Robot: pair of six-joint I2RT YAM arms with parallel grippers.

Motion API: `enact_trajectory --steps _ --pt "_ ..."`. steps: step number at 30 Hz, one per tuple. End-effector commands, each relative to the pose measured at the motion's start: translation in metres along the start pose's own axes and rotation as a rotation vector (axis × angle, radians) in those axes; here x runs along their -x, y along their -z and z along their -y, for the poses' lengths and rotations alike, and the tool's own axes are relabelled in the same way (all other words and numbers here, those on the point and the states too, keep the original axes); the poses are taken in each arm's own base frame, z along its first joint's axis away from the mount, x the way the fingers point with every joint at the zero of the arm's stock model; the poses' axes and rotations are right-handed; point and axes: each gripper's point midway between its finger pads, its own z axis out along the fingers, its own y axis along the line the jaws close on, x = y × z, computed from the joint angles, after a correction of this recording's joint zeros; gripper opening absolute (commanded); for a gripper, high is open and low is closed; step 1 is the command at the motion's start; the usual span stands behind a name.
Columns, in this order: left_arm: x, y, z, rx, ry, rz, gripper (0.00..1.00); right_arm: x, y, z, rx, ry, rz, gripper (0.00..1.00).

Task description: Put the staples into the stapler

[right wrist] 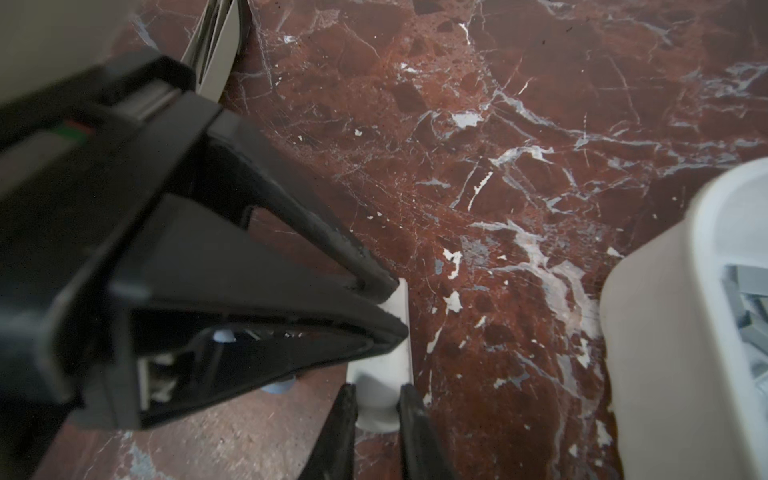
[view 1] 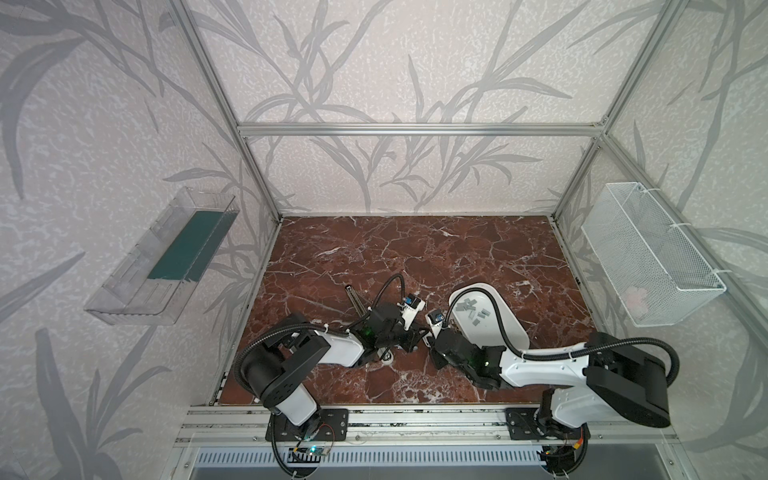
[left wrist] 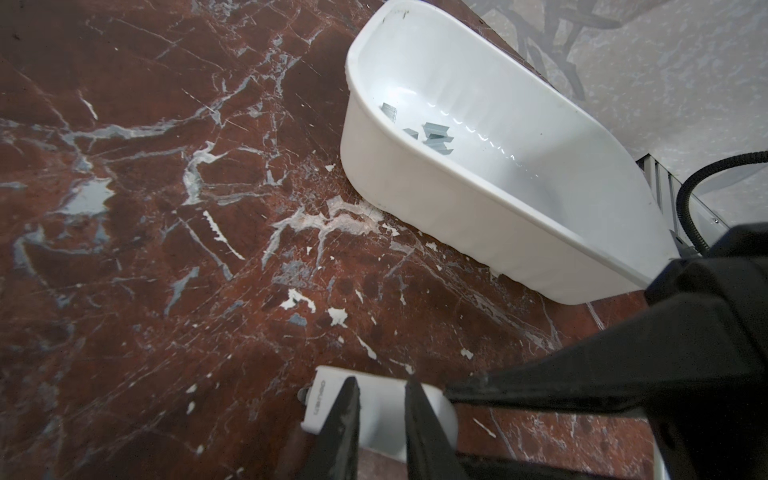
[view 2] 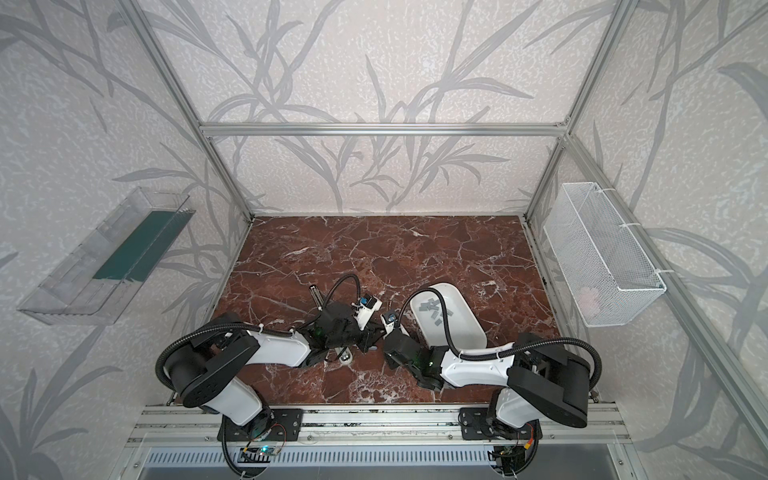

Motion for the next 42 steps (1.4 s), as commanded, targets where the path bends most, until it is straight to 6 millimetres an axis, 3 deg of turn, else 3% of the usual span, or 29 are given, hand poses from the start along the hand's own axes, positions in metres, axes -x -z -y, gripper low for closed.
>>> enact_trajectory --steps 1,4,10,22,33,42 --pt "-0.008 -0.003 0.000 -0.001 -0.021 -0.036 0.22 0.009 -0.008 -0.008 0.018 -0.014 0.018 0.19" --pt "-0.011 -0.005 -0.001 0.001 -0.023 -0.044 0.22 0.005 -0.008 -0.009 0.019 -0.004 -0.009 0.18" --pt "-0.015 -0.008 -0.009 0.036 -0.021 -0.052 0.21 0.020 -0.001 -0.010 0.021 0.007 0.033 0.20" --pt "-0.013 -0.007 -0.031 0.128 -0.021 -0.067 0.15 0.031 -0.018 -0.016 0.006 0.008 0.029 0.19" --pt "-0.015 -0.007 -0.032 0.106 -0.010 -0.056 0.10 0.049 -0.008 -0.020 0.028 -0.001 0.075 0.19" --pt "0.020 0.019 -0.045 0.183 0.027 0.035 0.17 0.067 0.002 -0.001 -0.004 -0.070 0.139 0.22"
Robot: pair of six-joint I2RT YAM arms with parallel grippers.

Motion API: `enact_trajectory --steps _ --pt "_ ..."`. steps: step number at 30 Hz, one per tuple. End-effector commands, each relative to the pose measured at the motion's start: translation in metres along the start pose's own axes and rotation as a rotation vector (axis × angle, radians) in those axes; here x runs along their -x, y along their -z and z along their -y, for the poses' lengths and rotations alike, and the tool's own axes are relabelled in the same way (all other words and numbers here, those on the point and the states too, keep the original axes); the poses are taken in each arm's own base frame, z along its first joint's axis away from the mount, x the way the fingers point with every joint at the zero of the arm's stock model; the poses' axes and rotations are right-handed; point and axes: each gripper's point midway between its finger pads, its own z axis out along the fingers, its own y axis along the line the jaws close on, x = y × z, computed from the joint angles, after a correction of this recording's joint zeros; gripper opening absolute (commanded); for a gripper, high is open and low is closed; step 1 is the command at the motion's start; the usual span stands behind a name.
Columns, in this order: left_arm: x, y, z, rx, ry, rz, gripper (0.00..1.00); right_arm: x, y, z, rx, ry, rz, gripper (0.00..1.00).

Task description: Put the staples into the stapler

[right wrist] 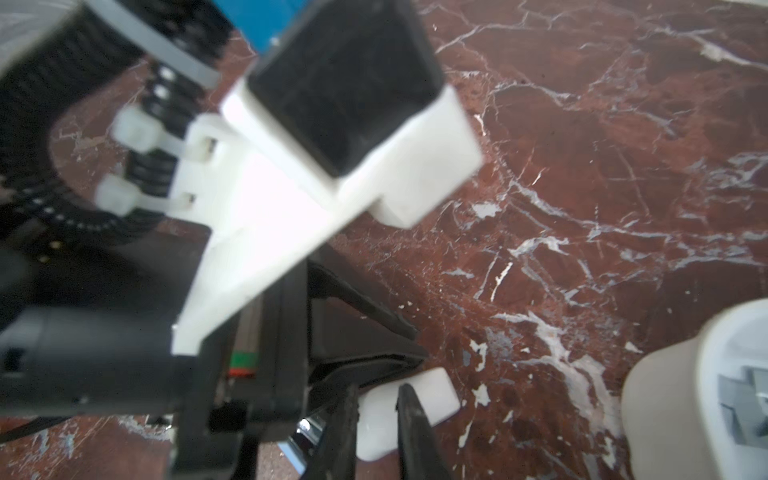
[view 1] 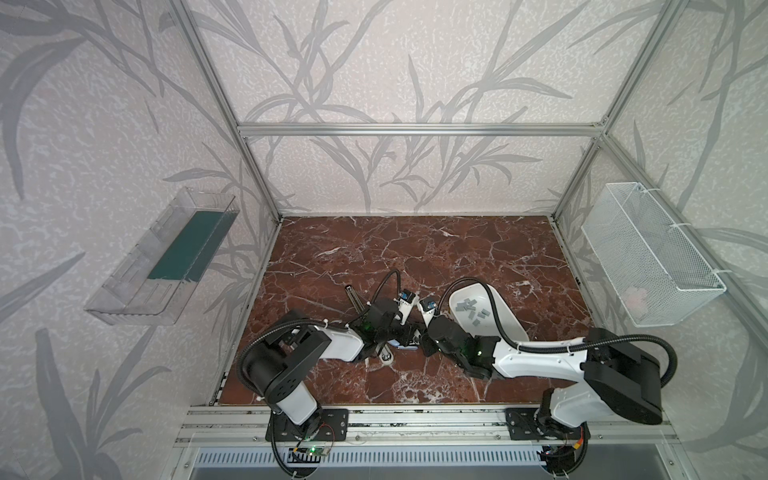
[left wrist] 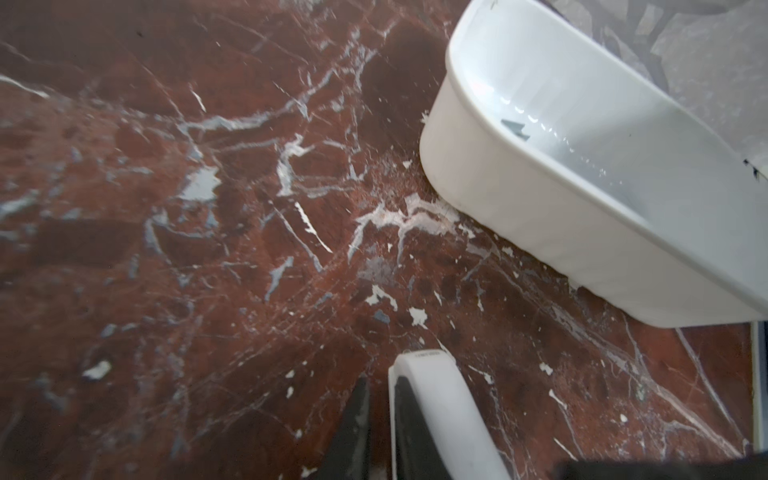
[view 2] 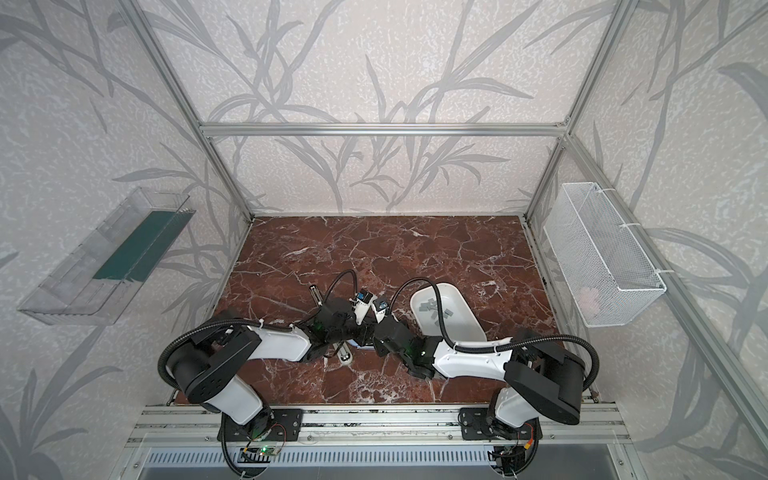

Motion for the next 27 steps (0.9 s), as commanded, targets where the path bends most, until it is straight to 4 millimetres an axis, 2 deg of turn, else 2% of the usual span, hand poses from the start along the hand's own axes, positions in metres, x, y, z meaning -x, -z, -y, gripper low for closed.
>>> enact_trajectory --steps 1,6,14,23,27 --pt "0.012 0.014 -0.009 0.055 0.016 0.034 0.17 0.011 -0.001 0.011 -0.042 -0.027 0.043 0.21" --pt "0.011 0.029 -0.019 0.123 0.066 0.061 0.18 -0.002 -0.020 0.007 -0.037 -0.002 0.039 0.19" --pt "0.011 0.043 -0.011 0.098 0.084 0.078 0.18 -0.026 -0.037 0.002 -0.014 0.016 0.002 0.18" --pt "0.008 0.047 -0.013 0.112 0.080 0.077 0.18 -0.061 -0.054 -0.003 -0.021 0.078 -0.035 0.16" --pt "0.007 0.047 -0.014 0.113 0.081 0.075 0.18 -0.074 -0.056 0.002 -0.050 0.088 -0.051 0.17"
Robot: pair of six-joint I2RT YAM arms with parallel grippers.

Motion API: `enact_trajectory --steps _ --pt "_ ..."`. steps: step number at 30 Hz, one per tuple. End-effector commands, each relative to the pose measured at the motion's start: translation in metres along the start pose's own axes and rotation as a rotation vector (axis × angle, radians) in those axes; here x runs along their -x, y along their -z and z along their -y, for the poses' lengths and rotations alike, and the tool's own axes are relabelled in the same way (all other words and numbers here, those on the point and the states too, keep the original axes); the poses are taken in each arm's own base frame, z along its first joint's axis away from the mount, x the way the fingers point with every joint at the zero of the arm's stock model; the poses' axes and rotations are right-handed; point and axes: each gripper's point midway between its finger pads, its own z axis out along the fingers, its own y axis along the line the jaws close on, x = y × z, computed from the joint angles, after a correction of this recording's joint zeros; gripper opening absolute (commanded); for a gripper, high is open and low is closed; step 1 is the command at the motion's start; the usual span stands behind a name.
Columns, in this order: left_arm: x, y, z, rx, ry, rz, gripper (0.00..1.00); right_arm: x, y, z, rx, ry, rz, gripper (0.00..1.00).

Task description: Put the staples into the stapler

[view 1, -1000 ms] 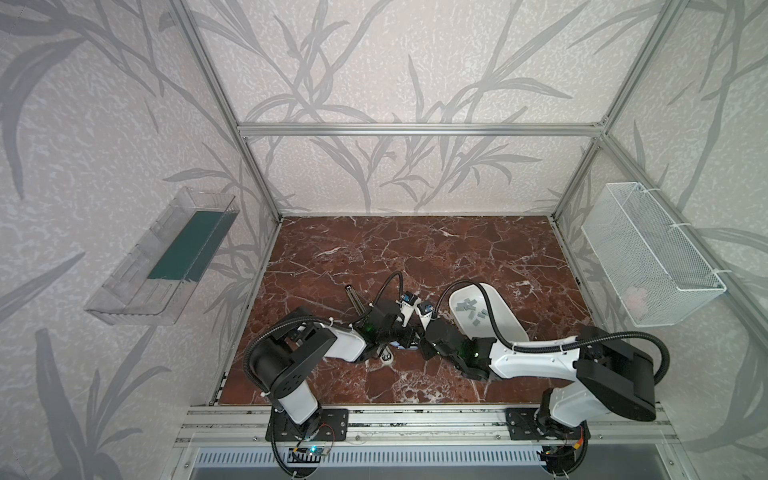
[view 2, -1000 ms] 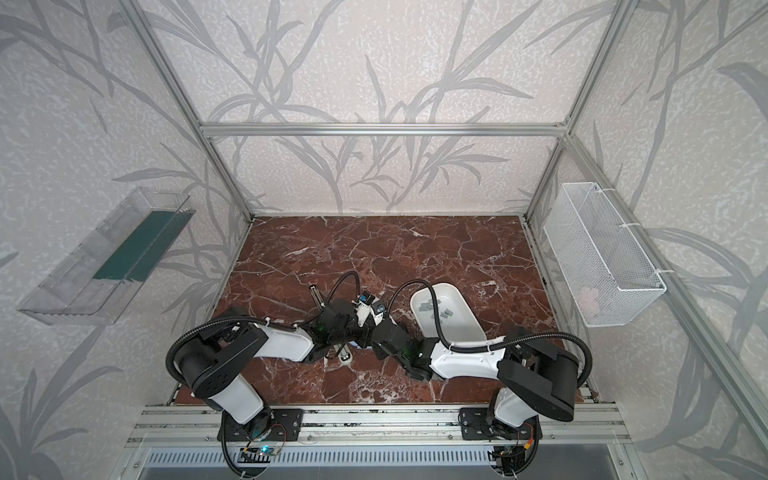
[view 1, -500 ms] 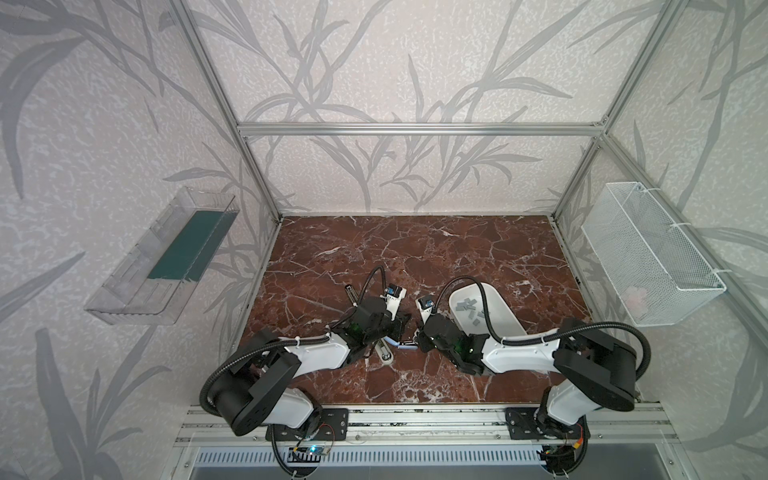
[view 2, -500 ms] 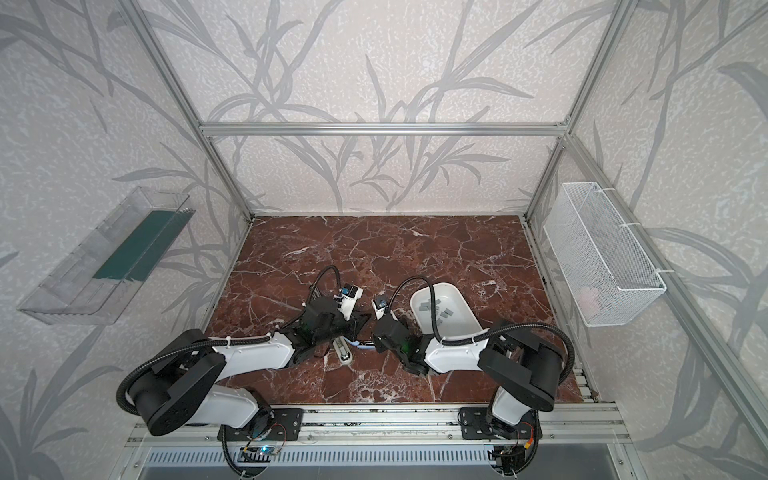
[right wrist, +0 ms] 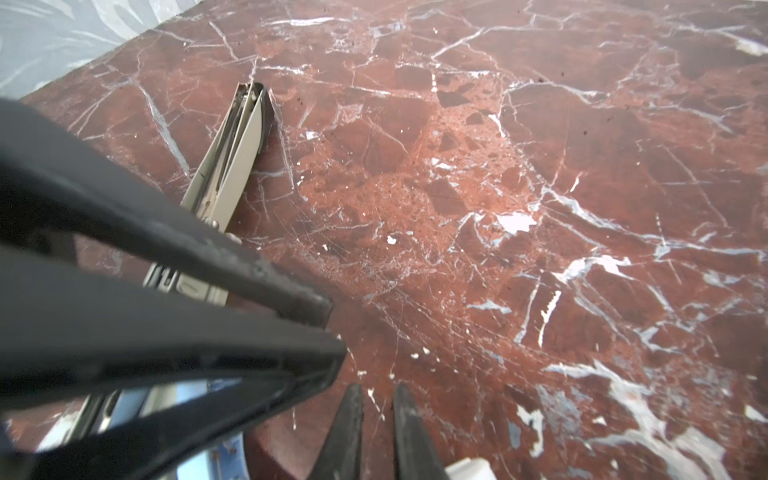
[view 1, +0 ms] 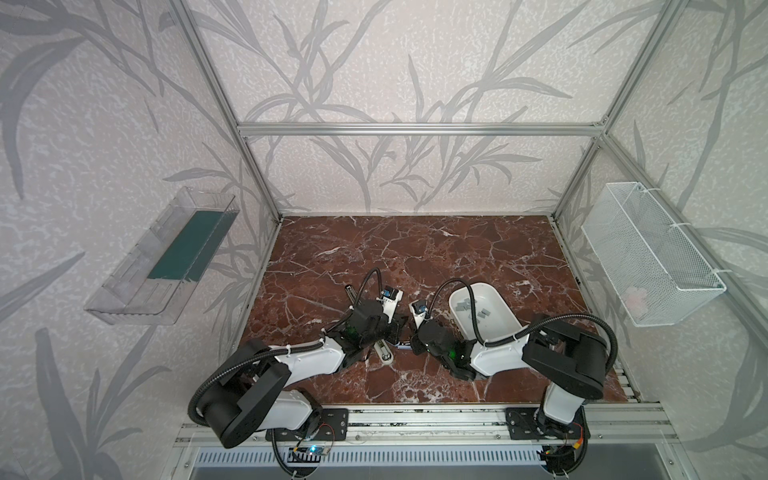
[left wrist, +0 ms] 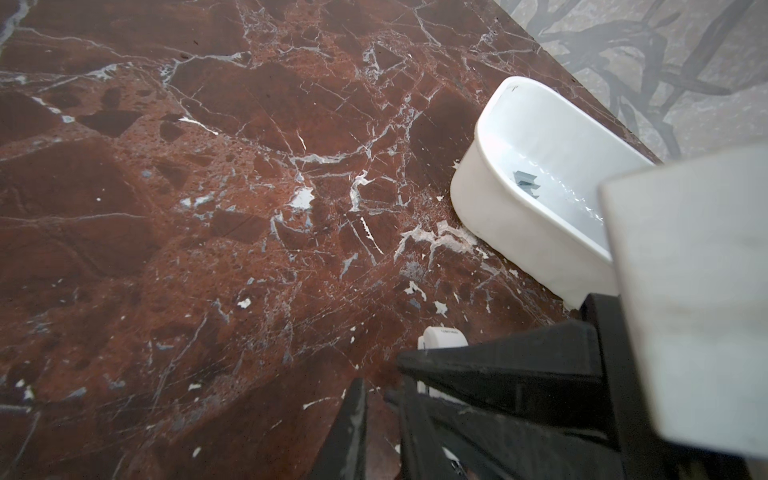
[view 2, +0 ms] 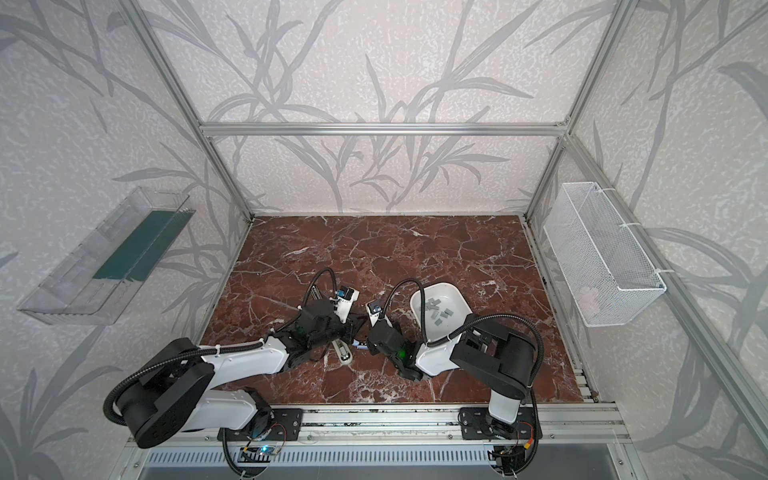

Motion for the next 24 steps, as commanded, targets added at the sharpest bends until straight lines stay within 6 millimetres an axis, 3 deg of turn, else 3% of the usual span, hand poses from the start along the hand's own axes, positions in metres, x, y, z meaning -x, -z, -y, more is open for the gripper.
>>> enact_trajectory --steps 1,11,14,17,24 --pt "0.000 0.003 -0.003 0.014 0.011 0.010 0.18 -0.047 -0.002 0.015 -0.052 0.067 -0.119 0.17" --pt "-0.001 0.005 -0.004 0.018 0.006 0.011 0.18 -0.114 -0.007 0.037 -0.130 0.079 -0.204 0.12" --pt "-0.002 0.005 -0.004 0.022 0.008 0.006 0.18 -0.117 -0.005 0.040 -0.131 0.059 -0.175 0.10" --pt "0.000 0.006 -0.006 0.033 0.013 0.015 0.18 -0.104 -0.001 0.038 -0.125 0.058 -0.144 0.13" --pt "0.016 0.017 -0.010 0.056 0.041 0.055 0.21 -0.039 -0.003 0.027 -0.162 0.039 -0.140 0.23"
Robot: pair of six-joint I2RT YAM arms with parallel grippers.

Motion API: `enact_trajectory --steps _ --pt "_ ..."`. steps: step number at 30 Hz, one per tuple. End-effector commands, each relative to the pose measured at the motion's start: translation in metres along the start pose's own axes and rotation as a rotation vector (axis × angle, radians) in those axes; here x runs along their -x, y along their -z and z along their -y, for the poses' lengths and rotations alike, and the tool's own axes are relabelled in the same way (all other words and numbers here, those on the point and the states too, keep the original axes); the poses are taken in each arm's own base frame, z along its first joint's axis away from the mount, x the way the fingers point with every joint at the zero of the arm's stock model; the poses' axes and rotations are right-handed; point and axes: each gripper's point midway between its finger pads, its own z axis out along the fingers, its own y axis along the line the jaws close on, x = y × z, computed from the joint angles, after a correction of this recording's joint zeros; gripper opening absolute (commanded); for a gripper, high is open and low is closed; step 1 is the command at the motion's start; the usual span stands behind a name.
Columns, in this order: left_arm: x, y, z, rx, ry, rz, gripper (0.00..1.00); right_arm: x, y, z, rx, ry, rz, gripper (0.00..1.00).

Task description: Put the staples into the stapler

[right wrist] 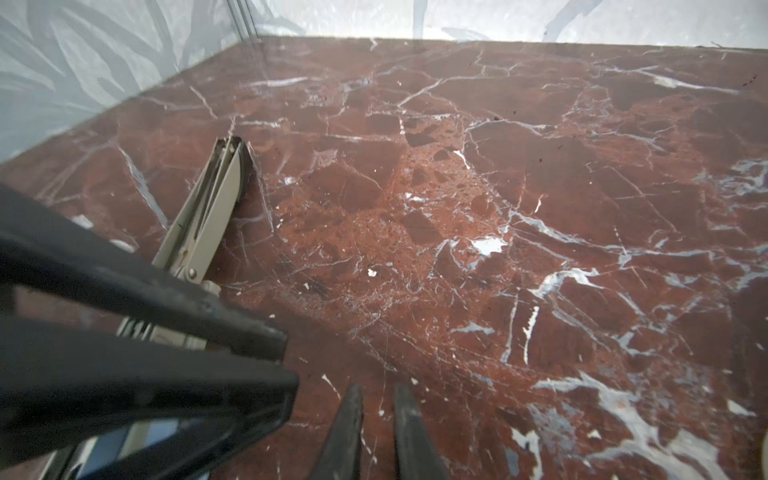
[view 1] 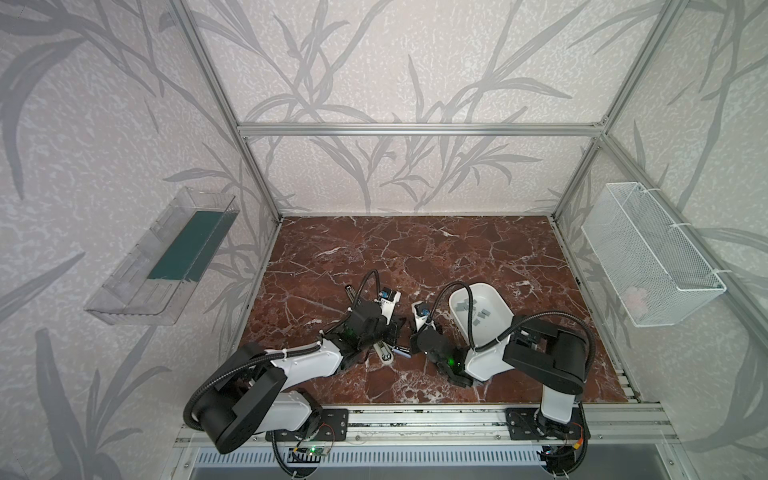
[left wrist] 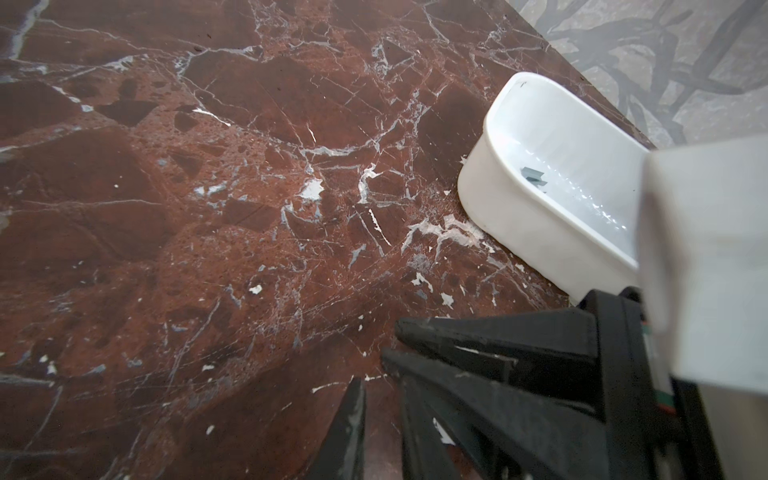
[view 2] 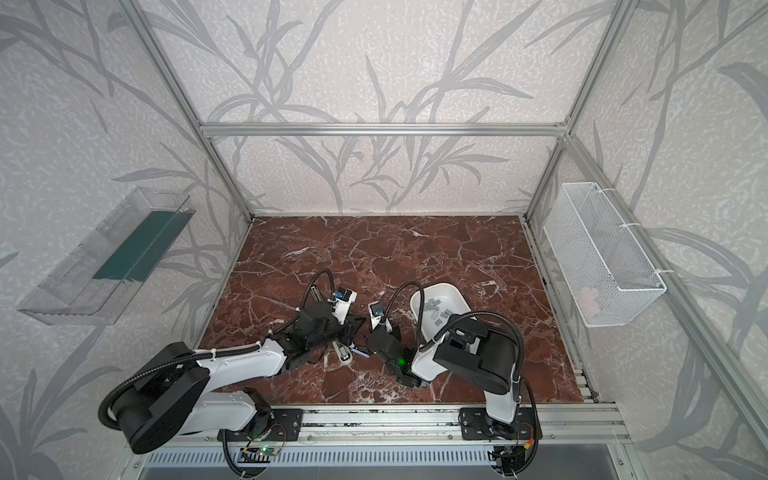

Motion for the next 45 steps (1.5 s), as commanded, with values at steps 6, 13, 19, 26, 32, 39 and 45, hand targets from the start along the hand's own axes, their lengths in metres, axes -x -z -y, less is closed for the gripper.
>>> enact_trajectory --steps 6,13,19,26,32,39,45 --pt "0.029 0.034 -0.020 0.099 0.090 0.090 0.28 0.003 0.020 0.021 -0.133 0.120 -0.247 0.51" --pt "0.031 0.053 -0.019 0.093 0.104 0.136 0.32 -0.005 0.038 0.033 -0.185 0.050 -0.336 0.83" --pt "0.030 0.054 -0.017 0.081 0.106 0.133 0.33 -0.025 0.029 0.024 -0.204 0.082 -0.398 0.90" --pt "0.029 0.059 -0.023 0.137 0.150 0.089 0.39 -0.032 0.024 0.047 -0.281 0.064 -0.401 0.67" --pt "0.032 0.069 -0.028 0.169 0.189 0.098 0.44 -0.026 0.027 0.055 -0.250 0.125 -0.363 0.61" --pt "0.030 0.072 -0.028 0.175 0.201 0.093 0.47 0.007 0.048 0.037 -0.128 0.144 -0.302 0.71" --pt "0.032 0.074 -0.028 0.173 0.203 0.095 0.47 0.029 0.082 -0.015 0.177 0.096 -0.215 0.84"
